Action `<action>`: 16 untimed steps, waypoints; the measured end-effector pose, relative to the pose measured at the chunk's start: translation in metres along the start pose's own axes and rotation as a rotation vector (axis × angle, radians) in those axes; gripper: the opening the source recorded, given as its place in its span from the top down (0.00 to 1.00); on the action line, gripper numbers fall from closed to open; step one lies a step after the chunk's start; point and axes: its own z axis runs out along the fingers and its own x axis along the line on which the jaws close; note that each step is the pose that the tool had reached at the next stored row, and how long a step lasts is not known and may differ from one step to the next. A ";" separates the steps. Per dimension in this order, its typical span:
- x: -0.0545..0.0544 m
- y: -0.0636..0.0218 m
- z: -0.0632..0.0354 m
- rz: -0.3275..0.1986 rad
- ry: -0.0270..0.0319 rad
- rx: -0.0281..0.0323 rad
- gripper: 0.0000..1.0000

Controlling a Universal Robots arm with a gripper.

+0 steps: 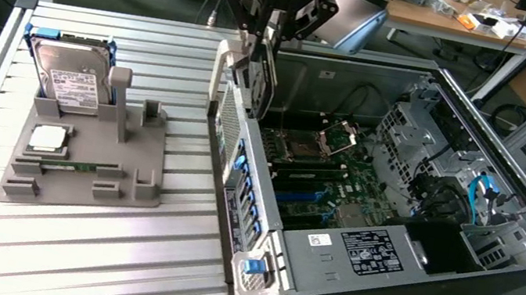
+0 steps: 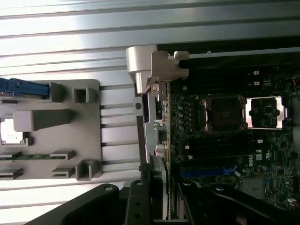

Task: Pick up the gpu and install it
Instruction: 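Pick up the gpu and move the gpu toward the slot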

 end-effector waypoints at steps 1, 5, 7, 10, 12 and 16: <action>-0.001 0.0000 0.0000 0.000 0.0000 0.0001 0.73; -0.004 0.0003 0.0001 0.000 0.0000 0.0004 0.73; -0.006 0.0005 0.0002 0.000 0.0000 0.0004 0.73; -0.009 0.0007 0.0002 0.000 0.0000 0.0005 0.73; -0.011 0.0008 0.0002 0.000 0.0000 0.0006 0.73; -0.014 0.0010 0.0003 0.000 0.0000 0.0006 0.73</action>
